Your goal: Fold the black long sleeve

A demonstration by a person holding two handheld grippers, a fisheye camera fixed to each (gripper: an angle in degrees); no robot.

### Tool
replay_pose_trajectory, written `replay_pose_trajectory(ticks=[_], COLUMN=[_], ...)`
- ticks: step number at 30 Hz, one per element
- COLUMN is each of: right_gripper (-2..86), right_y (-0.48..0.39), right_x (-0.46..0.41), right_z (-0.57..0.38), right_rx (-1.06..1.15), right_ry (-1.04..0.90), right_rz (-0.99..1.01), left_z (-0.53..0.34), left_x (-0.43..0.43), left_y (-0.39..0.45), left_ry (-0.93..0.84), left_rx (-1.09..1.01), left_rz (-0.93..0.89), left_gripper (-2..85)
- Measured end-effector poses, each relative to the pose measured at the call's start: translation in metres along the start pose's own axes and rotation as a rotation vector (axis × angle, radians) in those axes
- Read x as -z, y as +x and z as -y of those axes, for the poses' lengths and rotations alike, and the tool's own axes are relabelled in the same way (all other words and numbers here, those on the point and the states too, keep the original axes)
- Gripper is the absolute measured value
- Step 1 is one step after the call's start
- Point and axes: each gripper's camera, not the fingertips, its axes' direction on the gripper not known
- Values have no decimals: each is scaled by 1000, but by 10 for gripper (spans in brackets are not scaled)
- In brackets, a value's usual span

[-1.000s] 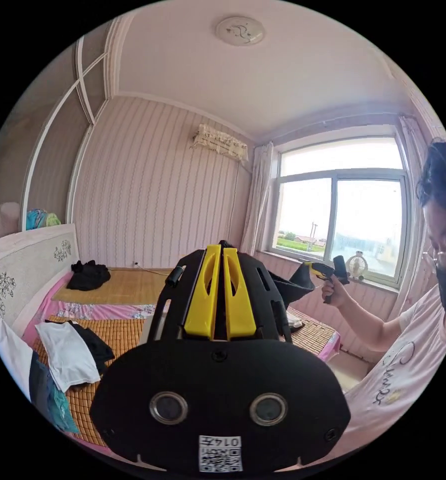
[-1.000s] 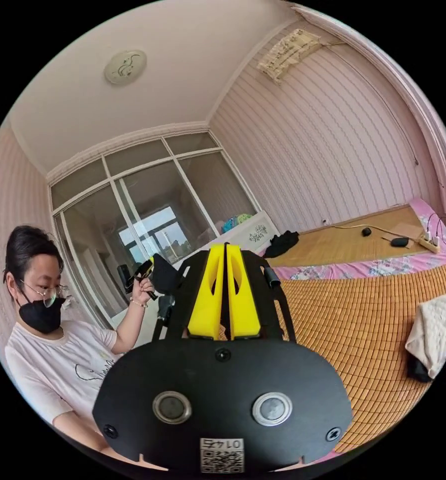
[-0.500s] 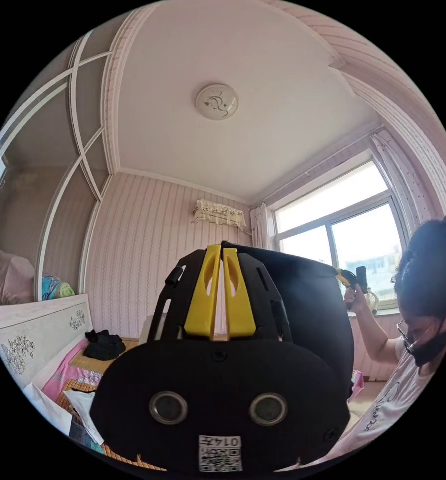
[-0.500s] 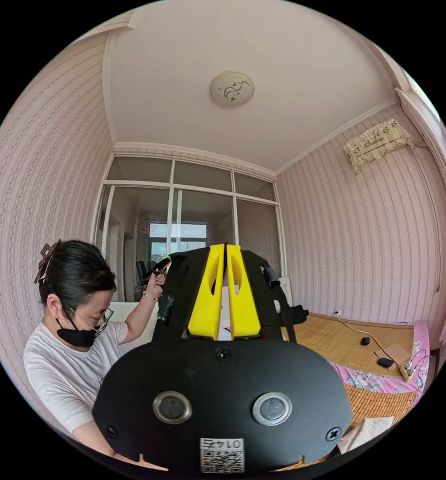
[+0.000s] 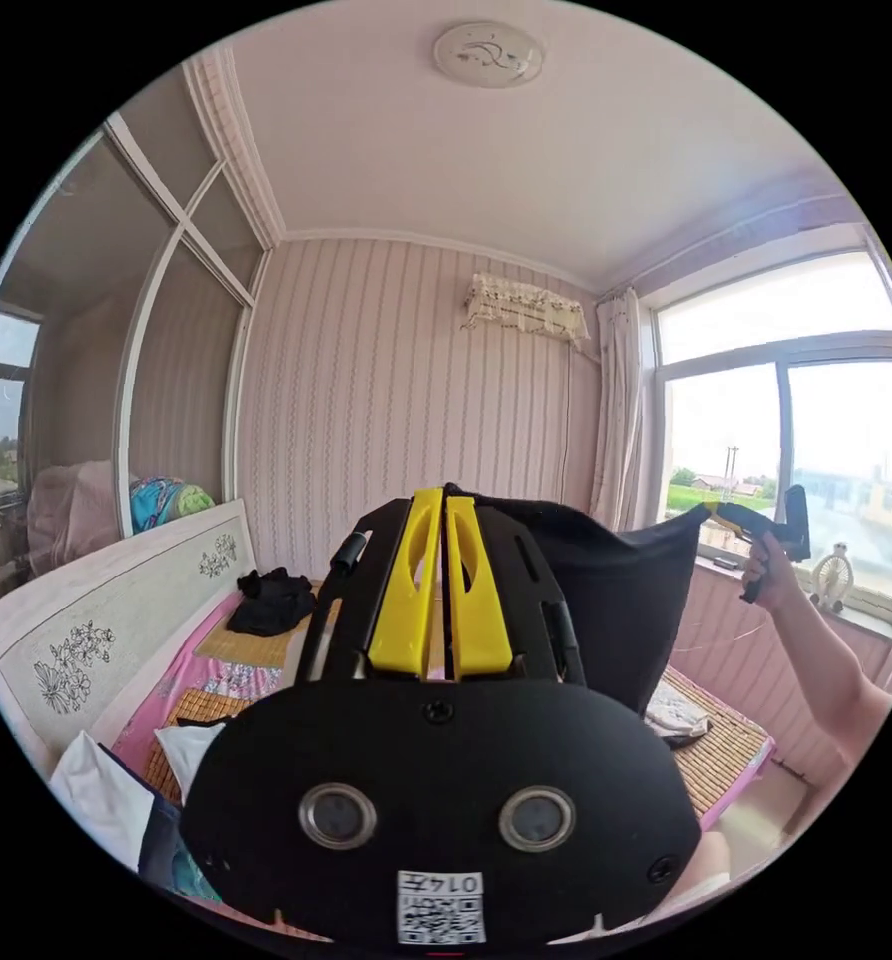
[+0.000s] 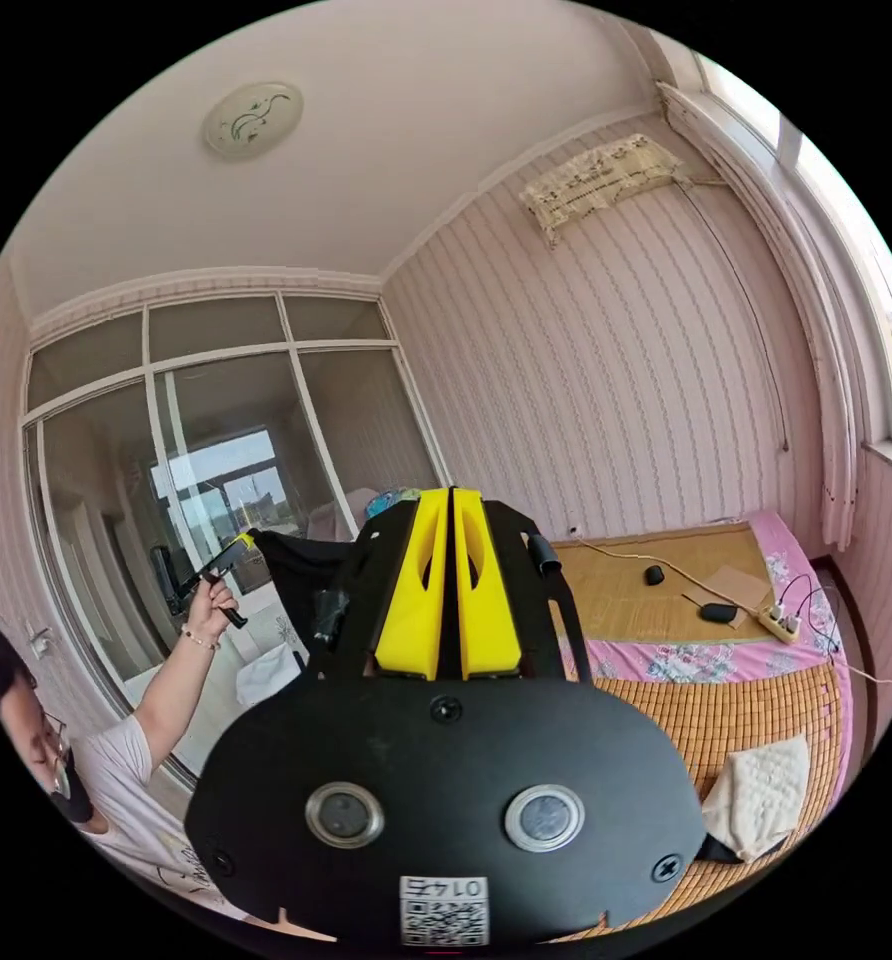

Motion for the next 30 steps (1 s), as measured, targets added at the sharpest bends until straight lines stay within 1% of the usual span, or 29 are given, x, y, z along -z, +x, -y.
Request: replay_pose_trajectory(ticks=[2, 4, 6, 8, 9, 11, 12, 14, 15, 17, 19, 20, 21, 23, 26, 28, 30], right_gripper=[3, 4, 4, 4, 4, 5, 5, 5, 5, 5, 5, 6, 6, 9, 16, 26, 45], right_y=[-11, -6, 9, 40, 49, 87, 98, 141, 150, 174, 180, 180, 180, 173, 167, 163, 157], right_x=[5, 4, -2, -19, -24, -49, -56, -76, -79, -92, -96, -98, -99, -105, -110, -113, -118], right_z=[12, 0, -30, -91, -110, -196, -219, -313, -335, -409, -444, -459, -465, -479, -488, -489, -487], right_rx=[80, 123, 140, 94, 76, -20, -63, -296, -355, -528, -609, -640, -647, -613, -564, -541, -504], right_ry=[29, 14, -22, -133, -169, -350, -396, -546, -576, -705, -775, -800, -818, -923, -1035, -1068, -1078], right_rz=[15, 44, 67, 55, 35, -39, -49, -84, -81, -121, -150, -149, -150, -188, -275, -356, -384], left_z=[2, -17, -51, -115, -133, -217, -239, -322, -341, -409, -444, -460, -467, -489, -500, -502, -500], left_x=[5, -1, -16, -45, -52, -81, -88, -111, -115, -130, -139, -143, -145, -154, -162, -166, -169], left_y=[-2, -9, -18, -28, -29, -31, -32, -37, -39, -45, -44, -42, -41, -41, -43, -48, -54], left_ry=[26, -5, -89, -253, -299, -495, -548, -723, -759, -916, -1028, -1095, -1124, -1234, -1284, -1300, -1278], left_rx=[-34, -53, -53, -42, -42, -32, -21, 71, 105, 215, 233, 216, 209, 214, 167, 190, 231], left_rz=[-32, -54, -83, -114, -115, -104, -114, -121, -119, -88, -90, -98, -106, -128, -114, -127, -152], left_gripper=[-10, -10, -10, -10, -10, -10, -10, -10, -10, -10, -10, -9, -9, -7, 2, 18, 37])
